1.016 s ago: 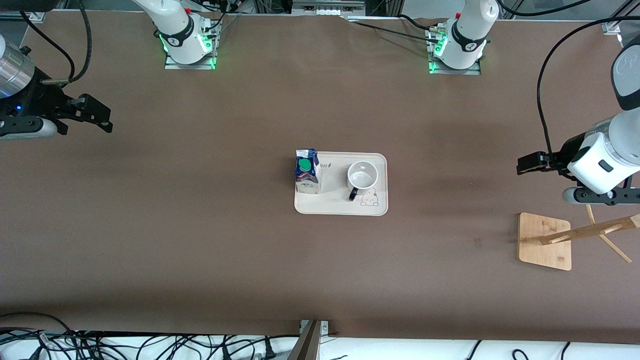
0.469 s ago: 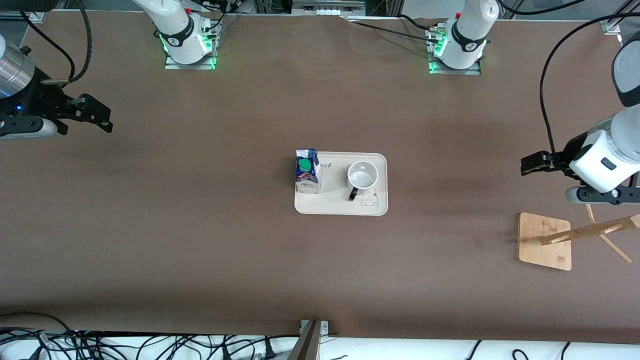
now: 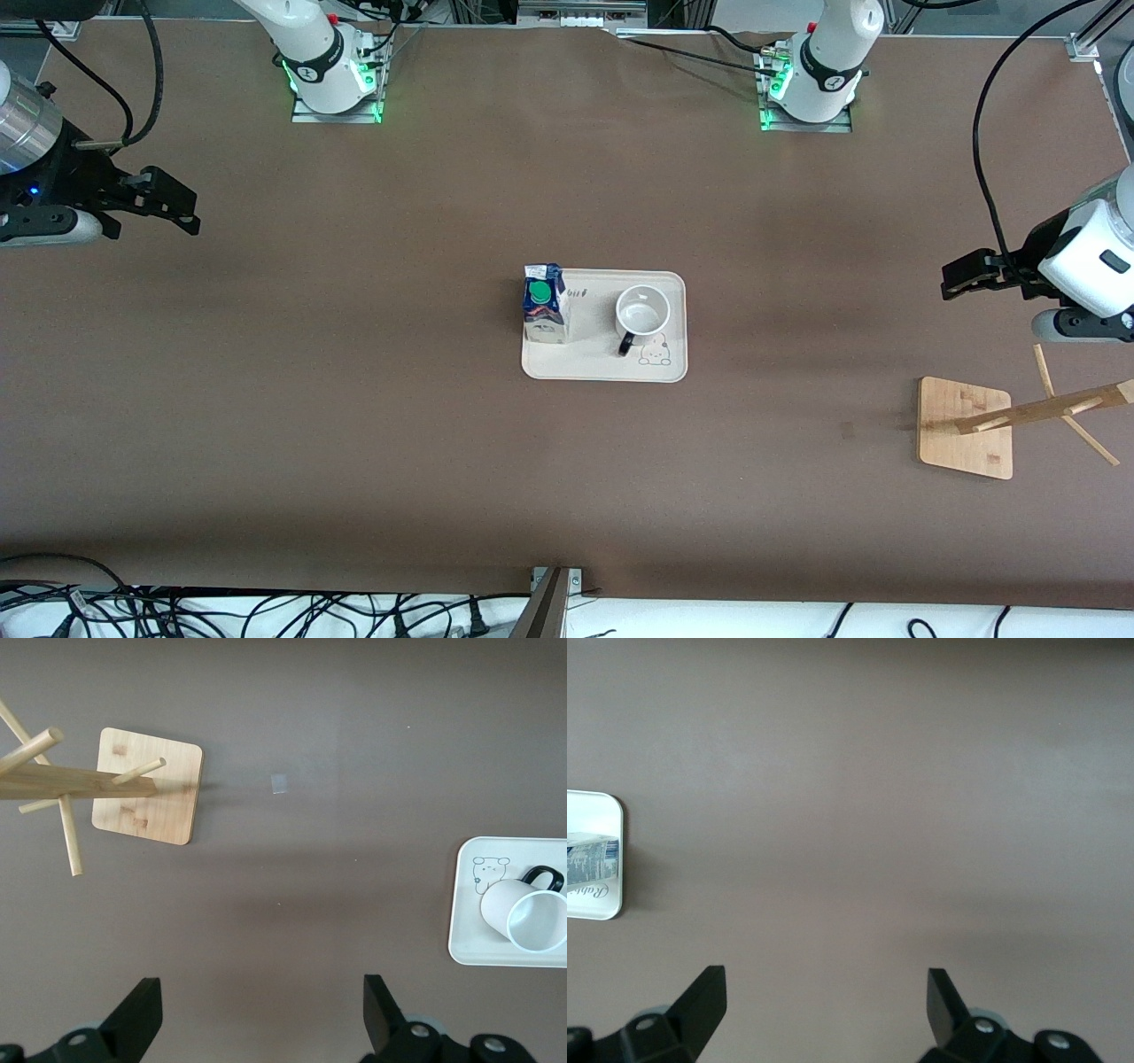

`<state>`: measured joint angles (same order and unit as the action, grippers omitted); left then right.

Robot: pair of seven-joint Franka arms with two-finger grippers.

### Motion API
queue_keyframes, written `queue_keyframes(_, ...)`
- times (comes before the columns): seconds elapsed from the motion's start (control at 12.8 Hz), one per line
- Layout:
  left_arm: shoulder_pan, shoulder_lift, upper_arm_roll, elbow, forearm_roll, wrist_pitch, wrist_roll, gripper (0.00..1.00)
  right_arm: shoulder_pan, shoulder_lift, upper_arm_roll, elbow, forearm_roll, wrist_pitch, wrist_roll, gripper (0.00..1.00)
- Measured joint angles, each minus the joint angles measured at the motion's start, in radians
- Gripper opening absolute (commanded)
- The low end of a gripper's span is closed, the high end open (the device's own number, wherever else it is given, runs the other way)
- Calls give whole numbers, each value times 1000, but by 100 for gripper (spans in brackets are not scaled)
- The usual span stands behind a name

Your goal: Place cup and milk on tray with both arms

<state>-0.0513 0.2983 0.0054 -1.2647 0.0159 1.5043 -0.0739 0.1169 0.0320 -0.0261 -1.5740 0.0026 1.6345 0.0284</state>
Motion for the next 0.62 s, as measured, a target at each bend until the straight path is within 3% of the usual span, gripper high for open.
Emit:
queue_keyframes(0.39,-2,-49,5,-63,0,10,-24,100,0,0,0,0,0,0,0,100)
queue_keyframes(0.62,-75,-74,104,-102,-13,54,-20,100,0,0,0,0,0,0,0,100)
